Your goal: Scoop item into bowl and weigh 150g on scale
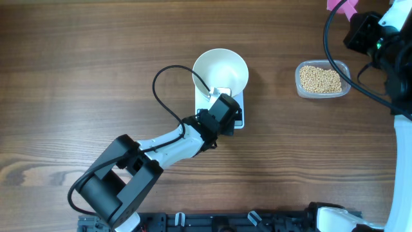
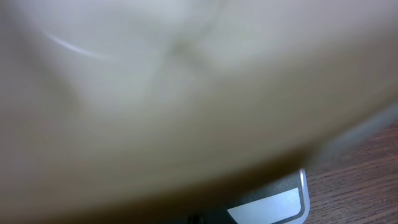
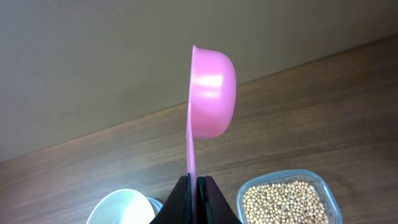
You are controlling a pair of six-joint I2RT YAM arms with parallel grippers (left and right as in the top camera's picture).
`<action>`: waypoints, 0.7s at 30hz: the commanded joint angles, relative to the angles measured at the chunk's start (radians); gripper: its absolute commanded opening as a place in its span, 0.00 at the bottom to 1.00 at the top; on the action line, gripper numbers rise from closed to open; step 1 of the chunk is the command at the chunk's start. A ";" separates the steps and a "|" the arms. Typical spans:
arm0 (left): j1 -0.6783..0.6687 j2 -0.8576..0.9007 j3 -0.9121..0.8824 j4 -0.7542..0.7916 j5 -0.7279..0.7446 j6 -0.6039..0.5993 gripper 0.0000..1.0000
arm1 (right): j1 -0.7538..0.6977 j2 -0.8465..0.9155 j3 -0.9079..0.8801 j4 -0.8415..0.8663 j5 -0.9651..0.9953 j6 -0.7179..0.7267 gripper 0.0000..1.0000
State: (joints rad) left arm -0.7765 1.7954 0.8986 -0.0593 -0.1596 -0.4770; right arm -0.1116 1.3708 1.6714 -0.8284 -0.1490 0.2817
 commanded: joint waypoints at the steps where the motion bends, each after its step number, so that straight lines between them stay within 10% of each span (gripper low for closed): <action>1: 0.007 0.018 -0.004 -0.012 -0.018 -0.002 0.04 | -0.001 0.000 0.017 0.005 -0.013 -0.019 0.04; 21: 0.010 0.024 -0.004 -0.042 -0.018 -0.002 0.04 | -0.001 0.000 0.017 0.005 -0.012 -0.020 0.04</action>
State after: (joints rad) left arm -0.7765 1.7954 0.9020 -0.0750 -0.1600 -0.4770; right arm -0.1116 1.3708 1.6714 -0.8284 -0.1490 0.2817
